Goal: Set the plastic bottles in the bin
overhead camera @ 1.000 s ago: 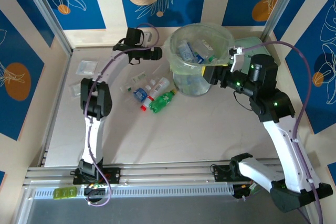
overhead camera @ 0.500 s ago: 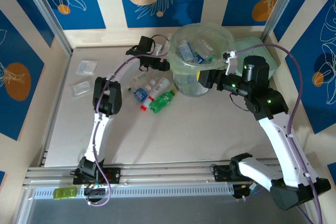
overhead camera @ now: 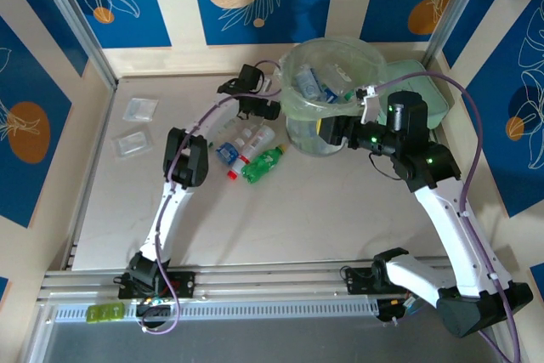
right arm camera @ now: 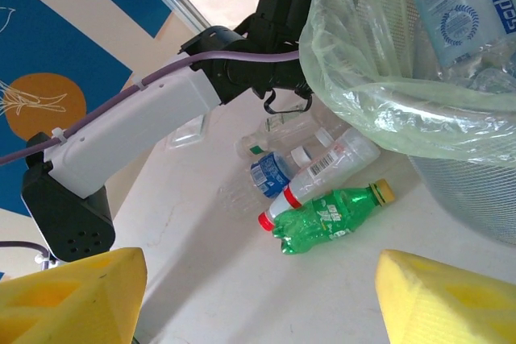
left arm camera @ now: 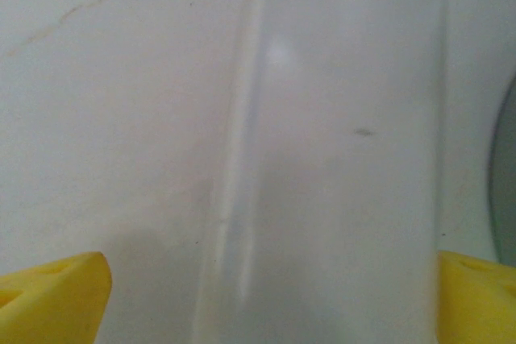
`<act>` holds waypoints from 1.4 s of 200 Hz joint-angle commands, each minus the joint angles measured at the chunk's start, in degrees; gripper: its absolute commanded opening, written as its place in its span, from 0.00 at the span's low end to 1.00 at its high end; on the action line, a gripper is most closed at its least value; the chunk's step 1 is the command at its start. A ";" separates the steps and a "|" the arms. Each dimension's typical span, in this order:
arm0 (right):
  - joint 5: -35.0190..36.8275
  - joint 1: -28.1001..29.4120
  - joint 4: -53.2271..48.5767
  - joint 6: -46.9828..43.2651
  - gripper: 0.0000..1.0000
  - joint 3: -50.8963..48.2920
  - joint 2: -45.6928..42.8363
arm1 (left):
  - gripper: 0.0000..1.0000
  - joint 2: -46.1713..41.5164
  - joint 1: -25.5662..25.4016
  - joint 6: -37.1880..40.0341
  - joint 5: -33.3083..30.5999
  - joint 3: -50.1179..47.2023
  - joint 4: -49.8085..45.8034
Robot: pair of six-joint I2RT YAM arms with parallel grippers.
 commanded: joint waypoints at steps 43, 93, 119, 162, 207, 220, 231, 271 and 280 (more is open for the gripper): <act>0.66 0.20 -1.29 -0.95 0.75 -0.03 -1.33 | 0.64 1.00 -0.19 -0.53 -3.10 2.01 -1.77; 0.28 0.21 -1.01 -0.07 0.73 0.72 -1.11 | 0.55 -2.01 0.14 -3.00 3.57 1.92 1.90; 0.84 0.28 -1.47 0.05 0.73 2.36 -1.70 | 0.54 -6.42 0.97 -5.22 5.03 0.07 3.59; 1.81 0.32 -2.09 0.55 0.72 4.38 -2.68 | 0.53 -18.60 5.58 -18.09 12.23 -10.04 13.03; -2.90 0.92 2.13 7.37 0.70 2.46 -4.00 | 0.53 -31.74 9.80 -33.65 24.94 -23.28 30.09; -2.61 1.63 2.34 8.19 0.71 1.93 -4.29 | 0.51 -35.84 10.11 -36.21 26.57 -27.33 33.41; -2.19 1.73 2.76 9.04 0.70 1.04 -4.87 | 0.51 -39.74 10.22 -38.08 27.87 -31.28 36.09; -4.10 3.40 7.51 13.09 0.71 -3.30 -6.62 | 0.52 -52.73 9.58 -54.75 37.21 -51.93 62.58; -5.65 3.72 9.96 14.73 0.72 -4.37 -6.64 | 0.52 -54.22 8.84 -59.50 39.06 -55.90 68.94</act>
